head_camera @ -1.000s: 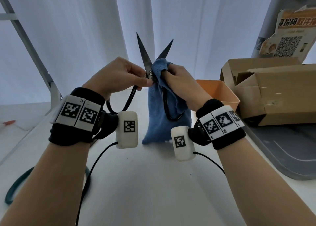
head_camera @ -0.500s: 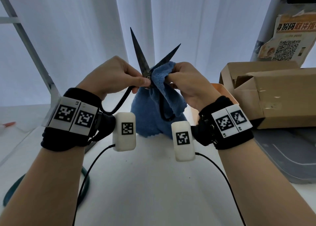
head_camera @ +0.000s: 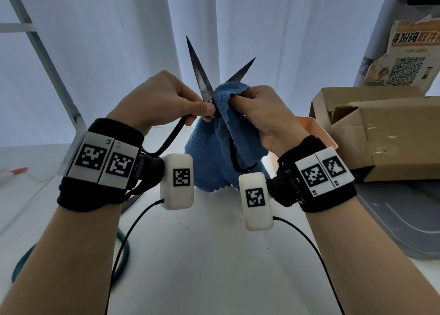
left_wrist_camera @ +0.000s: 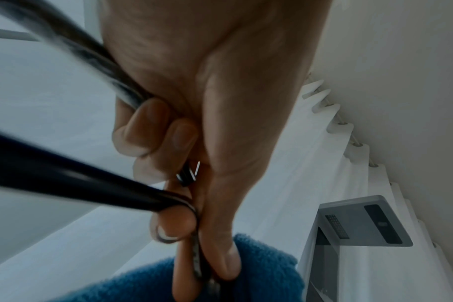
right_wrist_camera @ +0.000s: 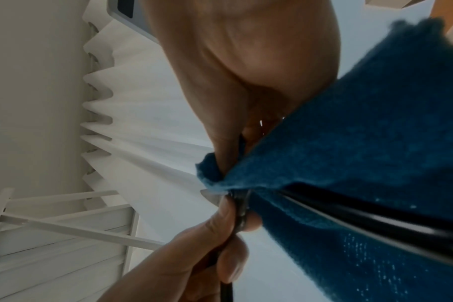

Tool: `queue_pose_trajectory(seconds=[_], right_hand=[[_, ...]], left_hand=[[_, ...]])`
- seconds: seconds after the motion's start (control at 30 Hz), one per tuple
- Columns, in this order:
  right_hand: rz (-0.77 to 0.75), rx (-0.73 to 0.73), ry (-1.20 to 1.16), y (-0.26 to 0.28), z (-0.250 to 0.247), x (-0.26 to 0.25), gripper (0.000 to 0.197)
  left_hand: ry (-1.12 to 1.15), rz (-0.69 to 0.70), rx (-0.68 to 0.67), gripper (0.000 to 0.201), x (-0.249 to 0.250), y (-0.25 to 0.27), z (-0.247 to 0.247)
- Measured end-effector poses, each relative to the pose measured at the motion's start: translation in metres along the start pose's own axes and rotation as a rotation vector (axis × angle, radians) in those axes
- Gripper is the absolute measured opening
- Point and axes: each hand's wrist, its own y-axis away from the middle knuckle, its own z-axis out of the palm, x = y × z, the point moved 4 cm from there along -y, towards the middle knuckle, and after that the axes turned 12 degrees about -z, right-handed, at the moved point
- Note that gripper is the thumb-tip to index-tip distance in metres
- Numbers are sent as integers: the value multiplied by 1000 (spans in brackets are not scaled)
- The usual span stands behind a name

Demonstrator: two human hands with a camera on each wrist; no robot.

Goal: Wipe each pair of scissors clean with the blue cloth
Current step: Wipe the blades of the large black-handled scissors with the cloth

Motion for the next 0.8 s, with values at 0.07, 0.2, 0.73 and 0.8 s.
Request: queue_pose_trajectory(seconds=[0.07, 0.2, 0.73, 0.8], right_hand=[[-15, -31, 40, 1, 0, -4, 13], [-55, -112, 60, 2, -1, -12, 21], [-56, -161, 77, 3, 0, -13, 13], [-52, -149, 77, 3, -2, -13, 14]], left_hand=[[-17, 11, 2, 21, 1, 2, -2], [-50, 0, -9, 36, 3, 6, -3], [-24, -3, -20, 32, 2, 7, -2], [-4, -3, -17, 28, 3, 6, -1]])
